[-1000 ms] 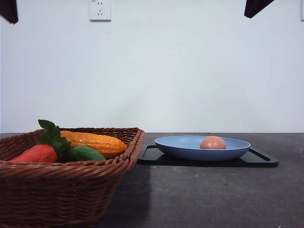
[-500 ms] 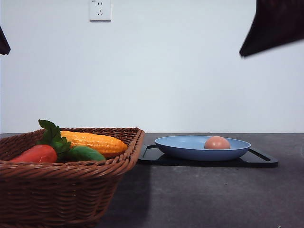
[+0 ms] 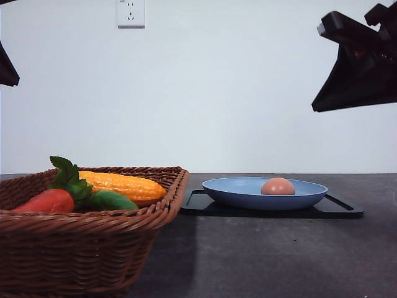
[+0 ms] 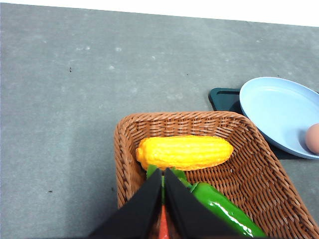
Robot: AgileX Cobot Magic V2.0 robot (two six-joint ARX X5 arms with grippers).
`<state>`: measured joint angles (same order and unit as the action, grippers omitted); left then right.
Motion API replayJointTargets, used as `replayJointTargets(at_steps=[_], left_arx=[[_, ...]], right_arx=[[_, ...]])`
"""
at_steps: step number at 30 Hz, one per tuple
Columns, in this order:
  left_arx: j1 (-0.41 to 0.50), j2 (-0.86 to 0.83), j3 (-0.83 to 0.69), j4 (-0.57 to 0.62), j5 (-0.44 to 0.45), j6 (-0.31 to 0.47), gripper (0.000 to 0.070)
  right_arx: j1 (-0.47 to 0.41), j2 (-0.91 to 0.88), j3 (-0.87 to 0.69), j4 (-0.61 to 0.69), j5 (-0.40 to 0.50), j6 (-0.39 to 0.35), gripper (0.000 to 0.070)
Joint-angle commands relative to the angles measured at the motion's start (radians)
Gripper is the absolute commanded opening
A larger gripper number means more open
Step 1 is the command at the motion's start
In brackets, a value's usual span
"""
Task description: Transfer egg from basket to plate and serve
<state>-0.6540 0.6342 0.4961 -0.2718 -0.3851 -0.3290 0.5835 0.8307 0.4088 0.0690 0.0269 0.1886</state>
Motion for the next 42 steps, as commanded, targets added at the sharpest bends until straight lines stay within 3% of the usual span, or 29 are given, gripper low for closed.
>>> replayJointTargets(at_steps=[1,10,15,23,32,35,42], left_arx=[[-0.007,0.006,0.009,0.01,0.003,-0.004,0.0],[-0.007,-0.011,0.009,-0.012,0.004,-0.004,0.0],[0.029,-0.188,0.008,-0.107,-0.008,0.099,0.0],[0.279,-0.462,-0.04,-0.095,0.012,0.221,0.0],[0.566,-0.632,-0.22,-0.074,0.253,0.22,0.0],[0.619,-0.631,-0.284,-0.024,0.314,0.211,0.0],[0.663,-0.632,-0.402,0.067,0.317,0.168,0.0]], right_arx=[[0.009,0.004,0.008,0.012,0.003,0.013,0.0],[0.009,0.004,0.008,0.012,0.003,0.013,0.0],[0.009,0.004,0.008,0.012,0.003,0.013,0.0],[0.009,0.004,0.008,0.012,0.003,0.013,0.0],[0.009,0.004,0.008,0.013,0.003,0.013,0.0],[0.009,0.004,0.008,0.013,0.003,0.013,0.0],[0.009,0.004,0.008,0.012,0.003,0.013,0.0]])
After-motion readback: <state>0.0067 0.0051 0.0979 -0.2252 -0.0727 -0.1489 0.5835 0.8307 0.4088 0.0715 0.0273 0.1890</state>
